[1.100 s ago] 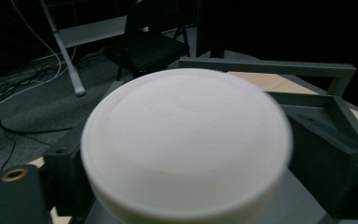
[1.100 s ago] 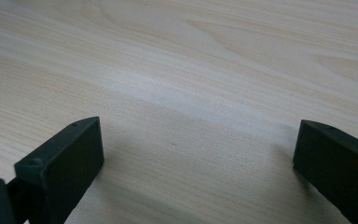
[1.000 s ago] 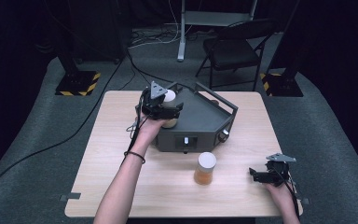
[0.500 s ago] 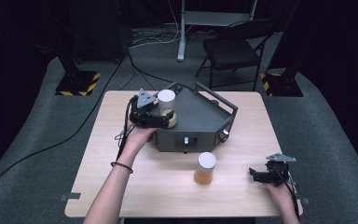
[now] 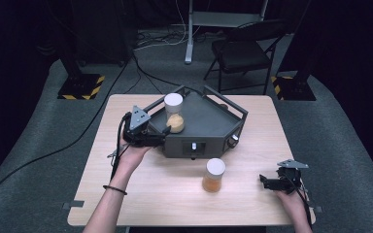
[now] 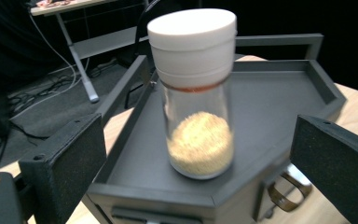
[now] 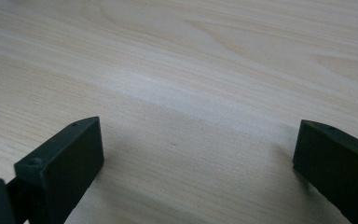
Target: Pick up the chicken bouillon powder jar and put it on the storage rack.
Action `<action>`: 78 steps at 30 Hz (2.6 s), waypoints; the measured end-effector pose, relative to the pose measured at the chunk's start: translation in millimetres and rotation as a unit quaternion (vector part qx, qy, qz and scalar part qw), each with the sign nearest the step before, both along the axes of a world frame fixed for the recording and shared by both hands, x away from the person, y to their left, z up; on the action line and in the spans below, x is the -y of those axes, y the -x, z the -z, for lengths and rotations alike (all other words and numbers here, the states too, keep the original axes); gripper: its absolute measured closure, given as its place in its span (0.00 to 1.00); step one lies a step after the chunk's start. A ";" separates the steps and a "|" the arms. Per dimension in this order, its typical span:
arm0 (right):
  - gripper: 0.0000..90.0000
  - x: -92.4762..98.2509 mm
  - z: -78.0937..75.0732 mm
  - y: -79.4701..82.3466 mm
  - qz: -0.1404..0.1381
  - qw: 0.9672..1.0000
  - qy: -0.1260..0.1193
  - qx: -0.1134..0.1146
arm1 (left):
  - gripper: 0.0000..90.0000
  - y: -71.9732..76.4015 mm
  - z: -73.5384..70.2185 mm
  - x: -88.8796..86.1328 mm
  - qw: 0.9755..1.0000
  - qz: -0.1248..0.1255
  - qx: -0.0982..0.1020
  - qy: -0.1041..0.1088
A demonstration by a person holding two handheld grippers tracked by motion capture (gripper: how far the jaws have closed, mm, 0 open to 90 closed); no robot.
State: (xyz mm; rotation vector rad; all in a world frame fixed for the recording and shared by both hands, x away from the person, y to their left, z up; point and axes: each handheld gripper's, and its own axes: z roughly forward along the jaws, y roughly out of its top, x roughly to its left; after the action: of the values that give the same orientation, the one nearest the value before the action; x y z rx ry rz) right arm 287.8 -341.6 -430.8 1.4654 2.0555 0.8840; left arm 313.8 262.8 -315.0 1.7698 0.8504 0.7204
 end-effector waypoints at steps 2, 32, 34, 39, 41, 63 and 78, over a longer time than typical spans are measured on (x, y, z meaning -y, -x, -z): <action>0.01 0.0 0.0 0.0 0.000 1.000 0.000 0.000 | 0.04 3.0 2.8 -2.6 1.000 0.002 -0.001 0.000; 0.01 -0.4 0.0 0.4 0.001 1.000 0.000 0.000 | 0.04 57.7 72.0 -53.0 1.000 -0.013 -0.009 0.022; 0.01 -0.4 0.0 0.4 0.001 1.000 0.000 0.000 | 0.04 59.4 77.1 -55.5 1.000 -0.016 -0.014 0.024; 0.01 -0.4 0.0 0.4 0.001 1.000 0.000 0.000 | 0.04 62.8 85.4 -60.7 0.999 -0.021 -0.021 0.024; 0.01 -0.4 0.0 0.4 0.001 1.000 0.000 0.000 | 0.04 64.5 87.3 -63.3 0.999 -0.026 -0.022 0.023; 0.01 -0.4 0.0 0.4 0.001 1.000 0.000 0.000 | 0.04 52.0 124.5 -67.7 0.995 -0.047 -0.084 -0.021; 0.01 -0.4 0.0 0.4 0.001 1.000 0.000 0.000 | 0.04 32.7 130.5 -68.2 0.987 -0.054 -0.151 -0.034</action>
State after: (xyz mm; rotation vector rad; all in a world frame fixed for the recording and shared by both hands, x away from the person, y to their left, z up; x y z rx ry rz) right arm 287.4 -341.1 -430.9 1.4677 2.0532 0.8832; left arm 281.2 331.0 -445.4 1.9352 1.1430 0.5618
